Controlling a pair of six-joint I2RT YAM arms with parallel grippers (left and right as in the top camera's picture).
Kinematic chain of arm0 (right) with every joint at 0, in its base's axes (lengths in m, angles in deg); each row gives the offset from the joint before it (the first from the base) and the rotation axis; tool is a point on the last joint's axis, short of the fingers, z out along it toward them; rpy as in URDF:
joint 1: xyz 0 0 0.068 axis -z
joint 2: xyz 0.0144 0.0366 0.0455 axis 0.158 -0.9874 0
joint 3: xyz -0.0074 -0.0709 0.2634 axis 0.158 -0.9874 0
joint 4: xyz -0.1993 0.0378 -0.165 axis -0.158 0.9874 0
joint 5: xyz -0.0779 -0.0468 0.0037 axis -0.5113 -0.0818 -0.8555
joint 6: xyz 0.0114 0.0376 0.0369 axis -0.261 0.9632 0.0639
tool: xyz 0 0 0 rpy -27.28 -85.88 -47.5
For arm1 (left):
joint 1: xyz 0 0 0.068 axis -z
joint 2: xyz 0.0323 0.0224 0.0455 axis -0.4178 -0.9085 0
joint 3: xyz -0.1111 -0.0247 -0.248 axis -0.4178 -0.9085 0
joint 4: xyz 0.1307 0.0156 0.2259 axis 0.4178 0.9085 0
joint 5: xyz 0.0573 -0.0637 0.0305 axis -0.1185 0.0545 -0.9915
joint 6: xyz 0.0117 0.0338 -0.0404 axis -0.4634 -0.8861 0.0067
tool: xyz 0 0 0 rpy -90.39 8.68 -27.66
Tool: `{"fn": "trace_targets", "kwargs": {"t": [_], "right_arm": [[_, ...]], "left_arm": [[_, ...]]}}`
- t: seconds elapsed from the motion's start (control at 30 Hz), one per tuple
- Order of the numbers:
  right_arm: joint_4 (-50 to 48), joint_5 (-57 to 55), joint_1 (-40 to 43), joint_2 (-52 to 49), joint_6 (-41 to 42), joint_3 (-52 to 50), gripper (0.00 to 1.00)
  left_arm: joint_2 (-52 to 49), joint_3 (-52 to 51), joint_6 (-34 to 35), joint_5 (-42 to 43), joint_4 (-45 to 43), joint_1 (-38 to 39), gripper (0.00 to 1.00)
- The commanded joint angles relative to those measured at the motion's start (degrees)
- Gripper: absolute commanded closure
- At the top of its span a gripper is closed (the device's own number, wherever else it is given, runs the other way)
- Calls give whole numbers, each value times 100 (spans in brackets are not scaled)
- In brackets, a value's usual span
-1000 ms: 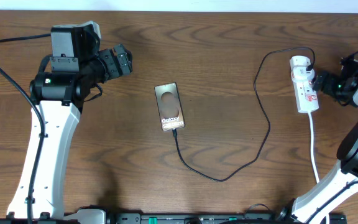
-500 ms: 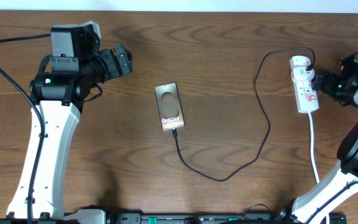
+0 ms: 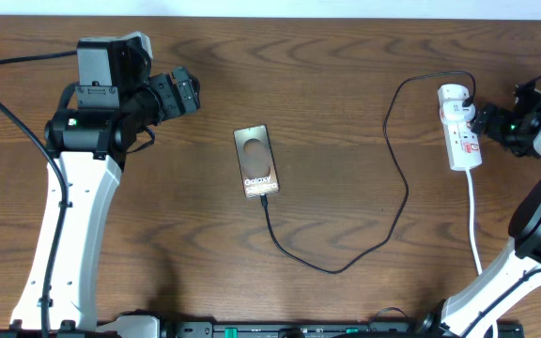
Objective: Plug charger to phone and switch on socket
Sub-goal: 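Position the right gripper over the power strip's orange switch, then press the orange switch down with the right gripper fingertip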
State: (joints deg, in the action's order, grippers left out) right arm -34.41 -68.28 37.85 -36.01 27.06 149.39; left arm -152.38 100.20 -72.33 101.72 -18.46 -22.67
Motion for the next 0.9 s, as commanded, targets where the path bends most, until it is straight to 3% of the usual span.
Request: {"fn": "trace_targets", "kwargs": {"t": [0.0, 0.87], "right_arm": [[321, 529, -448, -374, -118, -240, 2], [859, 420, -448, -271, 289, -221, 1]], "left_arm": [[22, 81, -35, -37, 15, 2, 2], [22, 79, -37, -37, 15, 2, 2]]}}
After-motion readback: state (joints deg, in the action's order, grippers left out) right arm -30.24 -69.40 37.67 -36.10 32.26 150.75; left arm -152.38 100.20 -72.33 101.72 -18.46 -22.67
